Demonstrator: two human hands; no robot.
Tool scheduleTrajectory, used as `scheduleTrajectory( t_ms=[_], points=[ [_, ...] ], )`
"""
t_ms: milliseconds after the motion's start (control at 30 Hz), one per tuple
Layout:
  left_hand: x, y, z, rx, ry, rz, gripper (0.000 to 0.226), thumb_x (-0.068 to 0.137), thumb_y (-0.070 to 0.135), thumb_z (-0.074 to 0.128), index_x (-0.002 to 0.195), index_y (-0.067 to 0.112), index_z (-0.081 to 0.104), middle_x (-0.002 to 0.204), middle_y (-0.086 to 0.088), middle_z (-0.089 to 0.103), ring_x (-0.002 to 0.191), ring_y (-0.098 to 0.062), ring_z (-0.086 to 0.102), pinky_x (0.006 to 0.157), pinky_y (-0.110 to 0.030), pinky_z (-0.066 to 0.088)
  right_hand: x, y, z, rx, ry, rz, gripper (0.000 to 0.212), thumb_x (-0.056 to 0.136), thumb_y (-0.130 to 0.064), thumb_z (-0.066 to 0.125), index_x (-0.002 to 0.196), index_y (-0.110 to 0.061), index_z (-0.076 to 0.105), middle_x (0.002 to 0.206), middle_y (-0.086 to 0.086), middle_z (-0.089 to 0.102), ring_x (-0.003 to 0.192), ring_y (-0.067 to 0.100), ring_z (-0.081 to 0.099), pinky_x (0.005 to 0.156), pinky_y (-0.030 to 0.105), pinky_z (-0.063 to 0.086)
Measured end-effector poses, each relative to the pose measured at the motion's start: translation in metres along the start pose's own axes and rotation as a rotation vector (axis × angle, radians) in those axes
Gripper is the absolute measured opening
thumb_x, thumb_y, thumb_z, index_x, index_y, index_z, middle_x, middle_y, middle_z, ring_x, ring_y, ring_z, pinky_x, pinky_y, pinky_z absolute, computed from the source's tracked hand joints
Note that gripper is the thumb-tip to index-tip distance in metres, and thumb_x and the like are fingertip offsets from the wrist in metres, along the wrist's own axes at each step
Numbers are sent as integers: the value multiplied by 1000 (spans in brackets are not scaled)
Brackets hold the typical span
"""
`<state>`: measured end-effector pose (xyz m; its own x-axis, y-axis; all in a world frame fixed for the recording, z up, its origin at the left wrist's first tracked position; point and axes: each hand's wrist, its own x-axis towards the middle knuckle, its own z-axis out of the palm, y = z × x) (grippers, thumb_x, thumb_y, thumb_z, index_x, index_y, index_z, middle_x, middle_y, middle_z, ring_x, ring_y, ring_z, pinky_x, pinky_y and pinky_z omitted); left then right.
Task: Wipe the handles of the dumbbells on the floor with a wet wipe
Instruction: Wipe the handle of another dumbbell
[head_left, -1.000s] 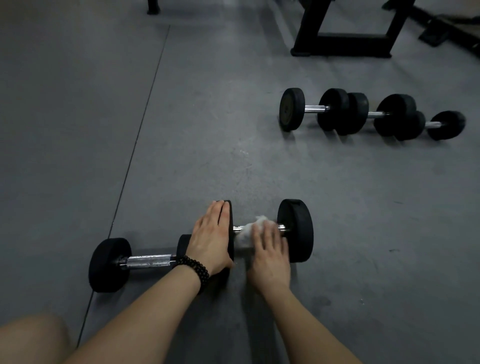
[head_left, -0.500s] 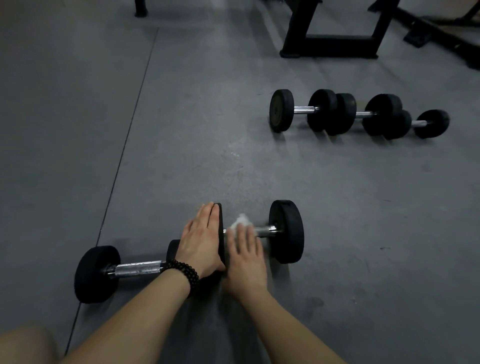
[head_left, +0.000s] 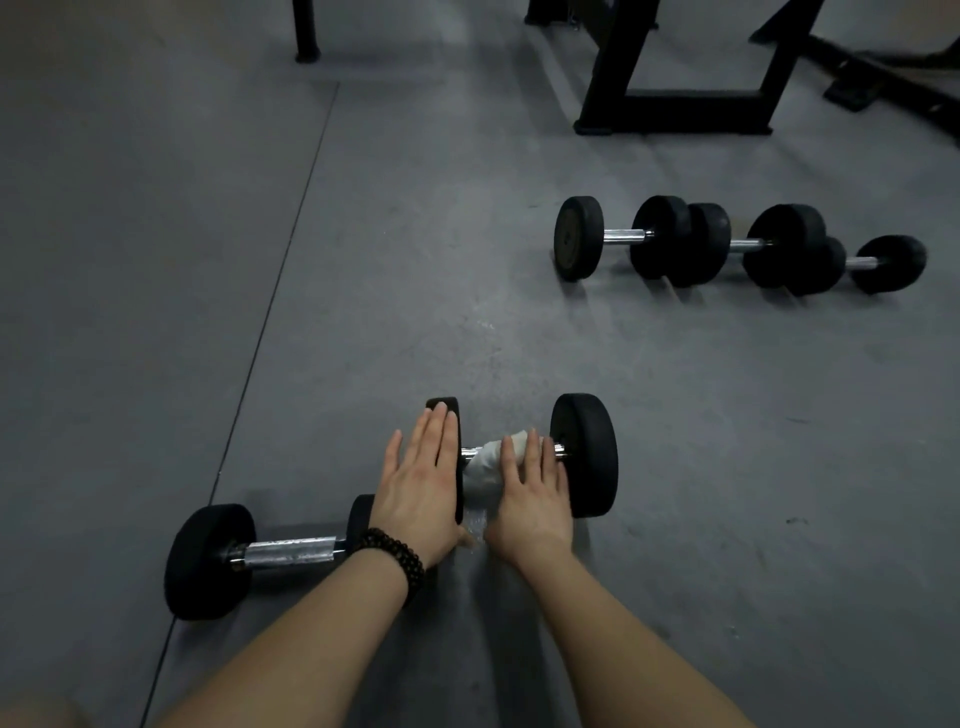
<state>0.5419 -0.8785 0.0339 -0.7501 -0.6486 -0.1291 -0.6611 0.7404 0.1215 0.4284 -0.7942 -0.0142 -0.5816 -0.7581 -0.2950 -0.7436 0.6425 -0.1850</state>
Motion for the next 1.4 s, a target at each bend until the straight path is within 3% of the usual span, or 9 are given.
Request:
scheduleTrajectory(
  t_ms=[300,400,600,767,900,1033,1167,1333,1400],
  points=[
    [16,-7,3,-10,16,16,119,79,27,74,153,10,-17,163,-4,-19,150,-19,-17,122,-41,-5,4,4,11,28,77,70,105,86,-33,59,153,-22,-21,158,12,-29,145,30,-29,122,45,-6],
    [19,-6,5,-61,57,12,103,87,19,62,154,10,-16,163,-4,-17,150,-19,-17,123,-41,-1,2,-19,17,-20,40,-144,104,86,-40,56,151,-29,-25,155,9,-36,142,30,-35,120,48,-10],
    [24,-10,7,-75,52,18,116,78,18,73,154,11,-14,163,-3,-14,150,-19,-14,123,-41,4,4,2,16,88,96,91,106,83,-32,61,153,-31,-19,157,13,-32,145,34,-29,122,48,3],
    [23,-10,6,-113,56,21,113,78,16,70,155,12,-13,163,-2,-14,150,-18,-14,123,-40,7,-1,-3,20,5,15,-166,101,90,-38,54,146,-37,-30,154,3,-40,140,25,-38,121,51,-5],
    [20,-10,7,-124,74,35,111,79,15,70,155,12,-10,164,-2,-12,151,-18,-13,121,-37,9,-1,-2,20,149,121,136,109,83,-31,62,152,-29,-23,157,10,-33,145,30,-29,123,47,4],
    [21,-9,7,-147,77,28,107,81,15,67,156,12,-10,164,-1,-12,151,-17,-13,121,-35,10,-4,-16,23,-6,52,-170,103,87,-38,54,151,-29,-26,156,5,-36,141,27,-37,121,49,-7],
    [23,-11,3,-132,57,27,116,75,19,75,156,13,-8,165,0,-10,151,-17,-10,121,-36,10,4,7,20,174,162,131,108,82,-31,63,154,-20,-17,162,11,-21,148,27,-24,123,41,-1],
    [23,-10,3,-140,47,11,116,77,16,75,156,13,-11,164,0,-12,151,-16,-13,123,-36,4,0,-11,25,30,84,-186,101,87,-40,52,153,-19,-21,159,7,-31,144,25,-31,122,46,-4],
    [23,-10,2,-141,43,9,120,76,17,78,156,13,-10,164,1,-12,151,-16,-12,123,-37,3,5,5,26,93,151,-40,107,83,-34,59,154,-14,-19,161,7,-25,147,24,-26,123,44,2]
  ],
)
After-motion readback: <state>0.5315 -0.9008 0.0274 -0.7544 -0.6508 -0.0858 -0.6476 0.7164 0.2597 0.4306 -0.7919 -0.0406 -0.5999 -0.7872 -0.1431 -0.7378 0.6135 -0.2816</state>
